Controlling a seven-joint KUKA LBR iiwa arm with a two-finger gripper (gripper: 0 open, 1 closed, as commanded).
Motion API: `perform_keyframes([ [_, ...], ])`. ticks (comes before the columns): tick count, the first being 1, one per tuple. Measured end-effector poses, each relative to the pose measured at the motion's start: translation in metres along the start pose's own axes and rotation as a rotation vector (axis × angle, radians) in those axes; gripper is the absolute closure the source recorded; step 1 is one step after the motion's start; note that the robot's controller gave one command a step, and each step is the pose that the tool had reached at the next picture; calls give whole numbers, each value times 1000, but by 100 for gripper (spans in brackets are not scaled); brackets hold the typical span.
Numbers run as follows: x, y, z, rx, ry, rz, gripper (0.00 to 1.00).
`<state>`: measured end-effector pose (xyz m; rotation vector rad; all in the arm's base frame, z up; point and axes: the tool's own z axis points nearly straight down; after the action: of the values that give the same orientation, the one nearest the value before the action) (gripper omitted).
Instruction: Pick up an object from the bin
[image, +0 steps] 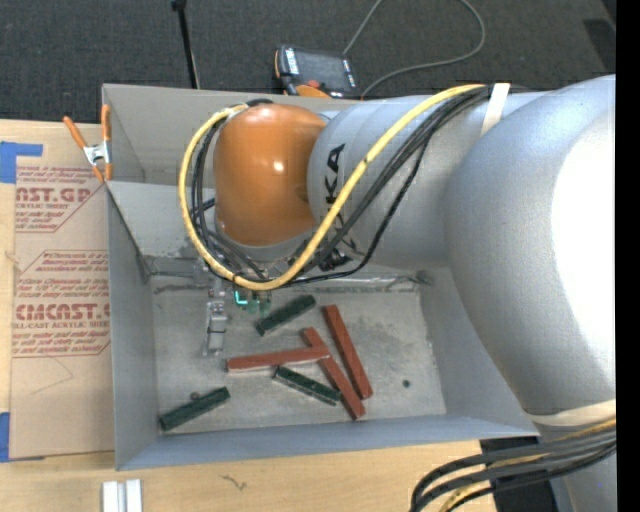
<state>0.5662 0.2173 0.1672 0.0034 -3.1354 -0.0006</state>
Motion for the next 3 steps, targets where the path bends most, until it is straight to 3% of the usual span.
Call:
perform_keyframes([
  [1,0,-7,98,1,0,141,0],
  [2,6,-77,12,2,-13,-125,0],
  [3,-5,-58,98,0,-3,-437,0],
])
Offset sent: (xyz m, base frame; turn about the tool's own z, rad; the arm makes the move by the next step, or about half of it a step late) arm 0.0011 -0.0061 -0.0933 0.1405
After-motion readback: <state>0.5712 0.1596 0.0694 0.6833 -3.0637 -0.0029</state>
